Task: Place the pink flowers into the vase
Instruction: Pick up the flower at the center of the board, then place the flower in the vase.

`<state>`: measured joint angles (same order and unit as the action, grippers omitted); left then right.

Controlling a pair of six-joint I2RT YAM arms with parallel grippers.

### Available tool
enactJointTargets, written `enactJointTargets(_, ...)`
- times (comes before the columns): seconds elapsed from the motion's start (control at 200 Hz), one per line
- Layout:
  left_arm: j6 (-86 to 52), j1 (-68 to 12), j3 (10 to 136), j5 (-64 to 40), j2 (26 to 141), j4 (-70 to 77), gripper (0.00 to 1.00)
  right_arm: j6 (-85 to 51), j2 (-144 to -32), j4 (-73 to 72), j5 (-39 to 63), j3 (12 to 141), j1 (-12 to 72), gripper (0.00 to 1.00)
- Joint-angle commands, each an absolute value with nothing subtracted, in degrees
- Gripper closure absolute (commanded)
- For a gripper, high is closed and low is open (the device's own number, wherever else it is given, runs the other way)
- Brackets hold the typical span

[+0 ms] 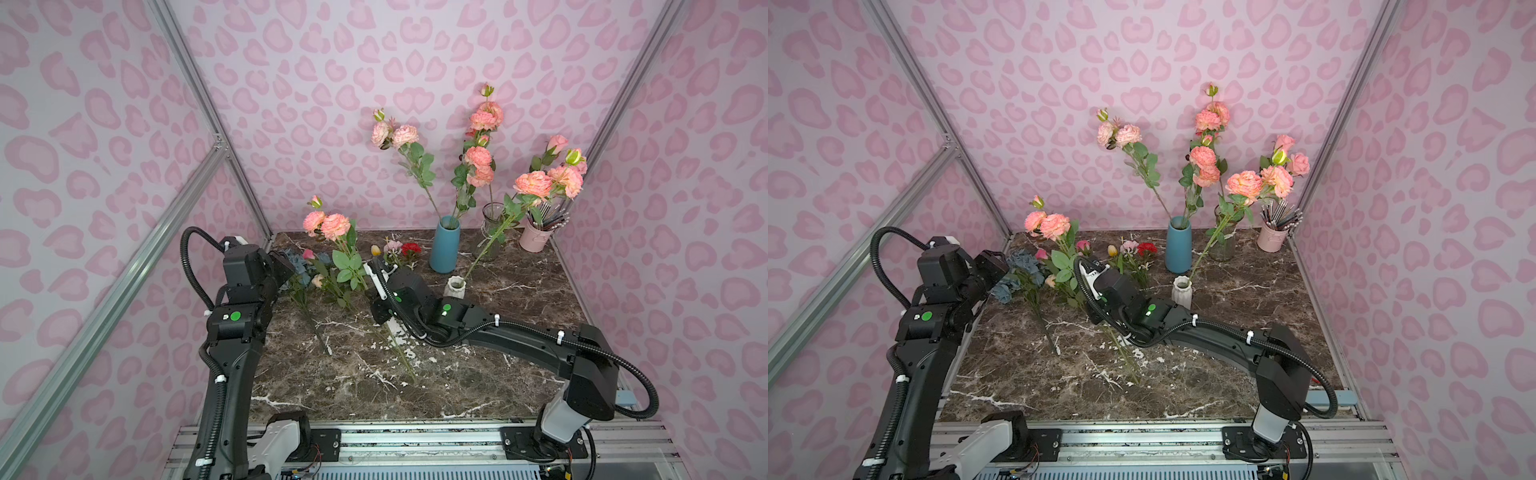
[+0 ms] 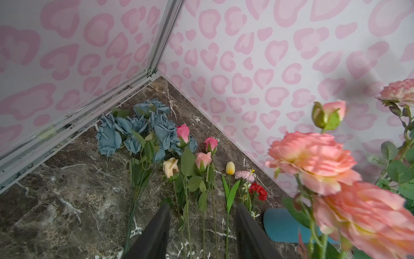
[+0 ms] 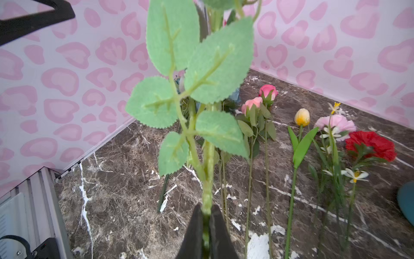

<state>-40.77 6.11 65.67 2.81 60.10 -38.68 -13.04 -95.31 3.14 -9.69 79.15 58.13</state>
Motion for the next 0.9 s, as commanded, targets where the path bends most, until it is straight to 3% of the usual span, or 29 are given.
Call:
enactJointTargets(0.0,-40.87,6.08,66.44,2.42,60.75,-38.14,0.5,-12.24,-92.38,-4.56,-12.45,76.21,58.19,1.0)
enactJointTargets(0.455,-40.26,4.3,66.34,0.75,64.07,-37.01,0.5,-10.14,-81.7,-16.01,-17.91,66.92,58.37,1.0)
enactJointTargets(0.895,-37.1,-10.42,72.43,-2.48,77.37,-35.11,0.5,-3.77,-70.58,-24.0,-28.36,62.35,58.51,1.0)
